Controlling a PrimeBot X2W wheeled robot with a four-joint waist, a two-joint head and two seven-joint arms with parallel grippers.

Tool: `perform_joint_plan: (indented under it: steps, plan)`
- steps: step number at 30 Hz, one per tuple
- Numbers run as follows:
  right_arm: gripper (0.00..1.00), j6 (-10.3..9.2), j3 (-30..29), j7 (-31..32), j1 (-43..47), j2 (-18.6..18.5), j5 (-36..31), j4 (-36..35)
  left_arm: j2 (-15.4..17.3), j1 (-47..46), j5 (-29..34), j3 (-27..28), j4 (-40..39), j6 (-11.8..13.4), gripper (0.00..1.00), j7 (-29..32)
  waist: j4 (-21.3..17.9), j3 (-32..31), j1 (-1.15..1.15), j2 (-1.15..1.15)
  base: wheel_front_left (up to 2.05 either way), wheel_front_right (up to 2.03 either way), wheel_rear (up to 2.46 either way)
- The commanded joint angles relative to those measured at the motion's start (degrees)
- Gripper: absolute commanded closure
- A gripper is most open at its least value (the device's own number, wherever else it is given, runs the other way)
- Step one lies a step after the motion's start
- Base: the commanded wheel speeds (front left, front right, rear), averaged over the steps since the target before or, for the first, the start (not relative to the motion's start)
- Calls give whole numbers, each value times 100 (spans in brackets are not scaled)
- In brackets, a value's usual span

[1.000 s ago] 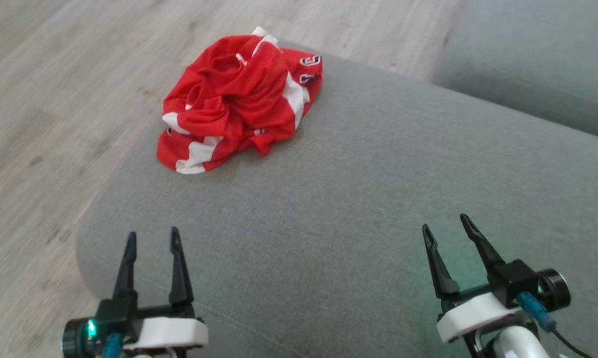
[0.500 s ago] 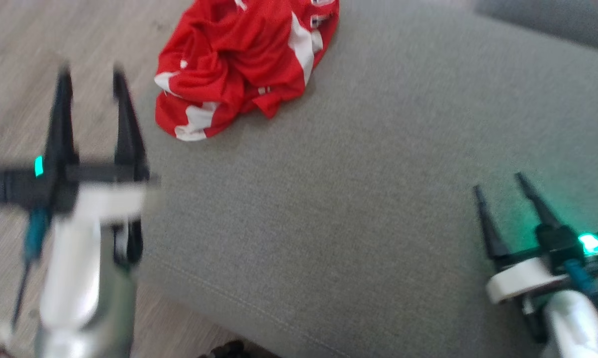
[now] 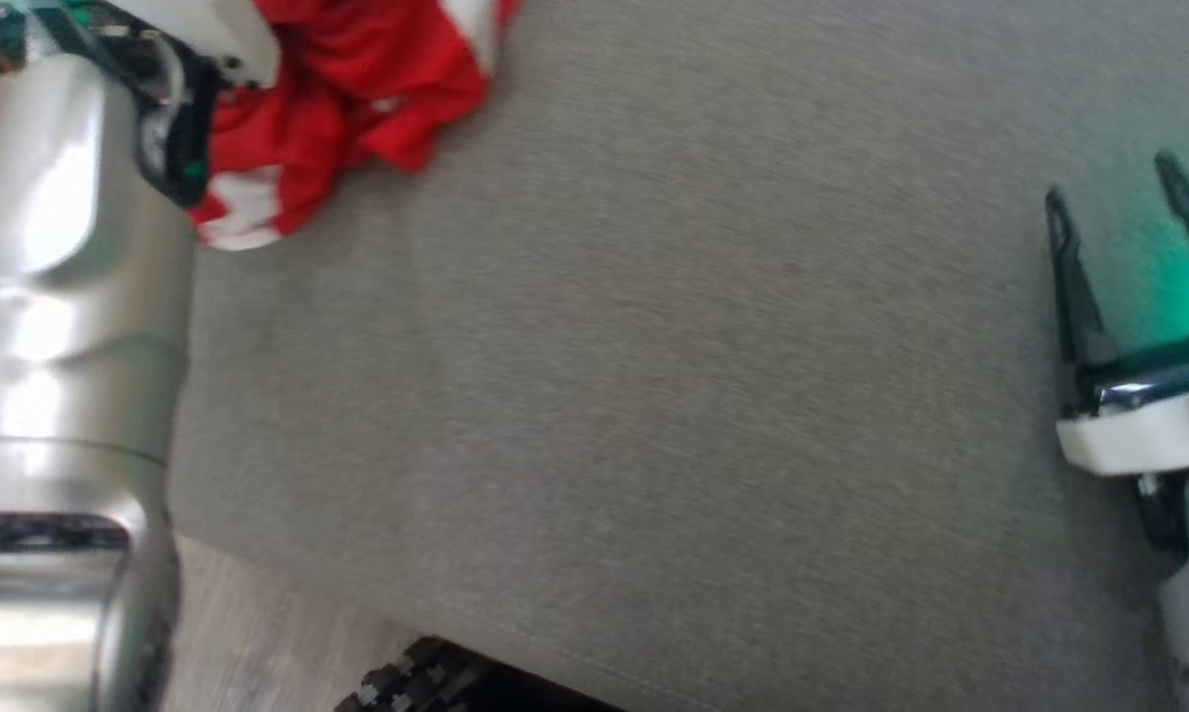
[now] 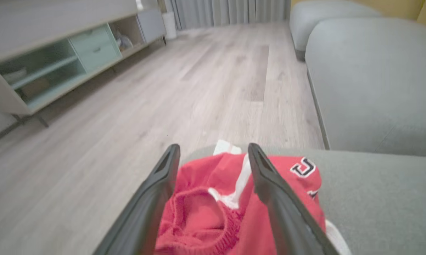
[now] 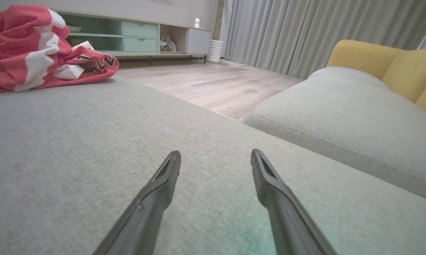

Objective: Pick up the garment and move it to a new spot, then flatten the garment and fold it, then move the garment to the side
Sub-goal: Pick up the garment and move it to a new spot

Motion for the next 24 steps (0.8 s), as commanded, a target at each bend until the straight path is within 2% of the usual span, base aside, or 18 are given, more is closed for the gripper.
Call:
perform_joint_plan:
  steps: [1, 5, 9, 10, 11, 12, 17, 24]
  plan:
    - [0, -4, 38, 15, 70, -70, 48, 3, 471, -141, -90, 104, 163, -29, 0, 212, -431, 353, -1, 0, 0, 0, 0]
    - [0, -4, 51, 15, -1, -53, 112, -157, 818, -248, -172, 77, 901, -31, 0, 456, -782, 521, -1, 0, 0, 0, 0]
    - [0, -4, -54, 15, 13, -31, 149, -204, 870, -199, -343, 50, 1315, -31, 0, 599, -910, 625, -1, 0, 0, 0, 0]
    - [0, -4, -90, 15, 28, -31, 154, -215, 885, -182, -373, -26, 1366, -31, 29, 581, -922, 645, -1, 0, 0, 0, 0]
    - [0, -4, -123, 15, 44, -27, 160, -222, 918, -169, -389, -105, 1377, -32, 86, 481, -928, 661, -1, 0, 0, 0, 0]
    - [0, -4, -152, 15, 60, -21, 165, -221, 944, -168, -423, -170, 1376, -32, 100, 366, -927, 668, -1, 0, 0, 0, 0]
    - [0, -4, -140, 15, 100, 65, 183, -104, 1049, -264, -650, -582, 1255, -32, 100, -95, -878, 442, -1, 0, 0, 0, 0]
    - [0, -4, 121, 15, 24, 415, 214, 107, 1462, -589, -994, -1170, 761, -32, 100, -432, -1037, -328, -1, 0, 0, 0, 0]
